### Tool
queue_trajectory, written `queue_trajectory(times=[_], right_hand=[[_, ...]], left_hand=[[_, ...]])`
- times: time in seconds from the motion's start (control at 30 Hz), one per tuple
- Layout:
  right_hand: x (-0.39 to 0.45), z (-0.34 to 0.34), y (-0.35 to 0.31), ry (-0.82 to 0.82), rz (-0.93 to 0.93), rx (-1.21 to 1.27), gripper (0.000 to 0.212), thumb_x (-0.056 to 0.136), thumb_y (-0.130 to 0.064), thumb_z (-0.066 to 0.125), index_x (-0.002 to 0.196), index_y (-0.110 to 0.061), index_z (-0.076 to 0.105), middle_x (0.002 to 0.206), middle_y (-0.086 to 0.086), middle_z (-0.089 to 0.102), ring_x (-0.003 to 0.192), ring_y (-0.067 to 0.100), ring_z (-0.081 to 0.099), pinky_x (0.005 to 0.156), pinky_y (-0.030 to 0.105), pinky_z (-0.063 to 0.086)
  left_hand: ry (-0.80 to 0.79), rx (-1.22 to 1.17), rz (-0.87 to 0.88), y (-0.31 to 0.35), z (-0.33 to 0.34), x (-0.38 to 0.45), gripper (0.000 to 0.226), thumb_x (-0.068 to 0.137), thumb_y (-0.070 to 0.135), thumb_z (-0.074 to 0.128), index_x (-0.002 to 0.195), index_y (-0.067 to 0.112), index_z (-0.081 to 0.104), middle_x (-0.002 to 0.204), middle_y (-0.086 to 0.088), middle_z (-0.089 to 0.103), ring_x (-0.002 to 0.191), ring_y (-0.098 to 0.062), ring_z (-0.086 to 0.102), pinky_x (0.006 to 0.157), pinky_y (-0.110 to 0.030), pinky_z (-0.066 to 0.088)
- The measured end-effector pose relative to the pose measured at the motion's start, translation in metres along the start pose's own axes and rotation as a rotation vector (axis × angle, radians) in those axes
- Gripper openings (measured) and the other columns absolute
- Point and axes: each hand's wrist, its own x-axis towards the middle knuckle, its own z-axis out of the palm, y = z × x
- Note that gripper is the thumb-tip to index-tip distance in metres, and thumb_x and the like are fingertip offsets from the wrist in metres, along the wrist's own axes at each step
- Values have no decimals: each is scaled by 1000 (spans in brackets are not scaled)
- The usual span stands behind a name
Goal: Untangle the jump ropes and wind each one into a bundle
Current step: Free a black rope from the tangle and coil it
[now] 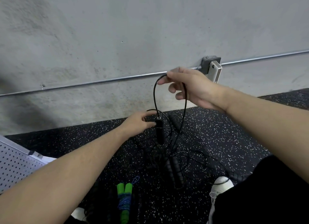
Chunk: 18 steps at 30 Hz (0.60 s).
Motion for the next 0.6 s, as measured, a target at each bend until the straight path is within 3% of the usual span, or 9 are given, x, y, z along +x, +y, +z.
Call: queue_trajectory(times=[0.1, 0.2, 0.27, 0.33, 0.4, 0.47, 0.53, 0.6], right_hand=[[0, 1, -7, 22, -38, 118, 12, 102, -19, 51, 90, -21, 51, 101, -1, 75, 64, 8, 52, 49, 19, 37], [-2, 3, -15, 6, -38, 216, 13, 102, -21, 50, 90, -22, 51, 106, -3, 75, 63, 7, 50, 49, 17, 33], [-4, 6, -19, -27, -35, 252, 12, 102, -21, 49, 90, -21, 52, 106, -4, 75, 62, 7, 48, 49, 17, 31], [-5, 11, -20, -55, -31, 270, 15, 101, -20, 49, 88, -21, 54, 105, -4, 75, 61, 7, 46, 49, 17, 30], [-6, 14, -20, -69, -32, 299, 20, 101, -20, 49, 83, -22, 59, 104, -3, 75, 59, 7, 45, 49, 17, 30], [-5, 16, -23, -71, -41, 331, 21, 100, -20, 50, 83, -22, 61, 103, -3, 75, 57, 7, 45, 48, 16, 31], [-4, 14, -25, -55, -48, 335, 14, 101, -22, 50, 89, -22, 57, 102, -5, 75, 56, 6, 45, 48, 16, 31], [-1, 11, -24, -10, -47, 306, 10, 102, -23, 51, 92, -22, 53, 95, -6, 75, 54, 5, 42, 47, 16, 29]], left_hand=[[-11, 42, 24, -4, -1, 4, 36, 97, 37, 68, 133, 37, 66, 67, 15, 57, 57, -3, 46, 48, -16, 31], [-69, 155, 14, -2, 2, 6, 70, 94, 34, 73, 154, 38, 38, 105, 0, 54, 79, -7, 52, 60, -14, 39], [-113, 140, -72, -4, 6, 8, 86, 91, 35, 76, 159, 39, 24, 145, -12, 39, 116, -23, 55, 92, -19, 47], [-136, 38, -156, -3, 9, 6, 91, 87, 48, 77, 160, 40, 23, 166, -9, 11, 147, -33, 32, 120, -38, 30], [-60, -79, -146, 1, 9, 7, 87, 82, 59, 76, 156, 36, 37, 169, -1, 0, 154, -31, 17, 124, -46, 19], [41, -147, -100, 7, 6, 7, 78, 79, 64, 74, 146, 32, 52, 170, 5, 1, 155, -27, 16, 125, -49, 20], [70, -170, -23, 13, 4, 7, 66, 80, 67, 69, 136, 32, 62, 168, 10, 11, 151, -22, 25, 121, -49, 29], [94, -148, 97, 18, 4, 6, 38, 91, 57, 64, 120, 32, 65, 156, 9, 30, 137, -16, 41, 115, -38, 34]])
